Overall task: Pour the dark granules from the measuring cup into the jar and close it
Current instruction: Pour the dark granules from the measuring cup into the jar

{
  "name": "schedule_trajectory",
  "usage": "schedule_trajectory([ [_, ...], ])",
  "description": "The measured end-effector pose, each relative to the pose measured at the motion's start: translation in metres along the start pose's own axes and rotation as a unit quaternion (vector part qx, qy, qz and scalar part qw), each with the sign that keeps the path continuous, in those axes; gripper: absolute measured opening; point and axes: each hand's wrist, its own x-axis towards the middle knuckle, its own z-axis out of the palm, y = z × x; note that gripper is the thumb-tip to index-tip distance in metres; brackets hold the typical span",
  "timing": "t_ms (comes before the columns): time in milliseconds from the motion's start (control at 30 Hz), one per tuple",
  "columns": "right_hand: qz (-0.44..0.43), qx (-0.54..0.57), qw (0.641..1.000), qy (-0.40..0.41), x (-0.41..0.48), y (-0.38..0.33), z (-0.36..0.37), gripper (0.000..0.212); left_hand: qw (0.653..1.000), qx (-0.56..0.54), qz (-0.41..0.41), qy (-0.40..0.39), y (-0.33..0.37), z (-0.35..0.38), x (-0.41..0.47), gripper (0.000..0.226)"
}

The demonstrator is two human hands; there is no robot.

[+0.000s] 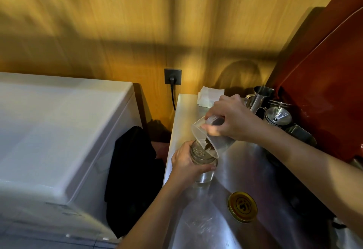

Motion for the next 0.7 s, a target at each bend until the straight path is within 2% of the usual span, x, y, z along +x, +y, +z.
schedule_trajectory([
  [467,-0.079,-0.036,0.996,0.035,-0.0032,0.0016,0.0064,0.026,1.000,-0.009,0.000,0.002,-0.0035,0.0005,-0.0008,0.080],
  [700,-0.091,-0.056,0.994,0.032,-0.0023,0.0036,0.0071,0.024,1.000,-0.008,0.014,0.002,-0.0058,-0.0006,-0.0003,0.076],
])
